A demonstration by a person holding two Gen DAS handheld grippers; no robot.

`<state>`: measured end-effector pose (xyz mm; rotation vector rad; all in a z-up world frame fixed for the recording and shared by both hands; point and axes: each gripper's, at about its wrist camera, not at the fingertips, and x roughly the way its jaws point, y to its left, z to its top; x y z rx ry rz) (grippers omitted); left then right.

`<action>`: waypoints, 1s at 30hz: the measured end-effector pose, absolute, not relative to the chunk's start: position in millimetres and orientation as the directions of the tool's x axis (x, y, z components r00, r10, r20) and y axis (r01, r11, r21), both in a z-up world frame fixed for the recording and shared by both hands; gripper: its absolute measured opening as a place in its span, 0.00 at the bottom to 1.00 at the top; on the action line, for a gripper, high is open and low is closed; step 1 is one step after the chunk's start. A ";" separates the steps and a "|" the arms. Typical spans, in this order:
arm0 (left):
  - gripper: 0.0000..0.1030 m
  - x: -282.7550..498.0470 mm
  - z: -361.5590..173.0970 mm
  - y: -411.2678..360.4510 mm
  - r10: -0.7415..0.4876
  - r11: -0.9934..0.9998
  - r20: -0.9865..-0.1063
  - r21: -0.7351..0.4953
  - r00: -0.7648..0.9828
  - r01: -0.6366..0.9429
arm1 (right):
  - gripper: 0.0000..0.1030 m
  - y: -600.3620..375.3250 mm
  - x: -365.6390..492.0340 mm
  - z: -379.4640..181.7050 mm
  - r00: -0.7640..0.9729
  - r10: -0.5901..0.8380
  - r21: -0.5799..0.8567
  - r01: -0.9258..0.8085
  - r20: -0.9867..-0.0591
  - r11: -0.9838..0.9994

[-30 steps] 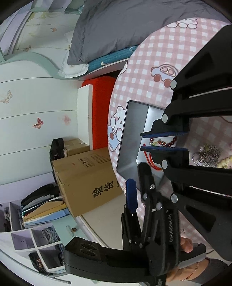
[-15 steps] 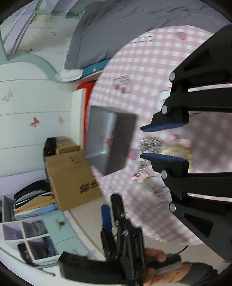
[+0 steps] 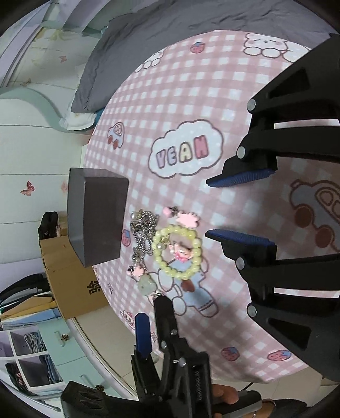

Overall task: Organize jewelry
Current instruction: 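Open the right tool to release the bracelet and withdraw, then grasp the pale bead bracelet with the left tool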

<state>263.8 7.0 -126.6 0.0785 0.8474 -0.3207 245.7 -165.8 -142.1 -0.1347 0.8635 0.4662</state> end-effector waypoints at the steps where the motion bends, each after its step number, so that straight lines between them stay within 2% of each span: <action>1: 0.60 264.4 -128.2 5.5 -0.247 0.950 -0.750 -0.061 0.614 0.308 | 0.31 -167.0 244.7 -142.9 0.556 0.341 0.073 -0.447 -0.758 0.891; 4: 0.60 271.0 -134.5 -0.4 -0.221 0.956 -0.760 -0.046 0.611 0.289 | 0.31 -168.0 243.3 -145.1 0.555 0.344 0.073 -0.451 -0.758 0.889; 6: 0.56 275.5 -138.9 -2.9 -0.218 0.958 -0.771 -0.052 0.598 0.283 | 0.32 -166.9 243.0 -145.8 0.559 0.337 0.061 -0.454 -0.758 0.889; 7: 0.51 279.0 -142.6 -4.3 -0.213 0.959 -0.782 -0.053 0.585 0.279 | 0.32 -166.3 243.1 -146.5 0.561 0.334 0.053 -0.458 -0.758 0.888; 9: 0.48 284.2 -148.8 -8.3 -0.203 0.960 -0.797 -0.046 0.570 0.277 | 0.32 -166.0 244.0 -147.9 0.559 0.337 0.052 -0.463 -0.757 0.885; 11: 0.40 287.1 -153.2 -11.7 -0.196 0.958 -0.804 -0.036 0.561 0.284 | 0.32 -164.4 244.7 -149.4 0.561 0.337 0.047 -0.467 -0.757 0.883; 15: 0.32 288.3 -156.8 -17.4 -0.184 0.952 -0.803 -0.001 0.568 0.307 | 0.33 -159.7 248.3 -152.9 0.551 0.342 0.040 -0.486 -0.761 0.873; 18: 0.13 290.8 -155.7 -18.5 -0.208 0.945 -0.796 -0.014 0.568 0.327 | 0.33 -155.6 253.1 -153.4 0.544 0.342 0.035 -0.496 -0.766 0.868; 20: 0.10 291.7 -154.4 -16.2 -0.243 0.939 -0.793 -0.048 0.558 0.341 | 0.35 -152.2 255.7 -151.9 0.548 0.341 0.029 -0.499 -0.764 0.866; 30: 0.09 292.1 -132.4 -2.6 -0.407 0.897 -0.738 -0.212 0.539 0.388 | 0.37 -133.2 272.8 -156.1 0.557 0.291 -0.038 -0.503 -0.778 0.863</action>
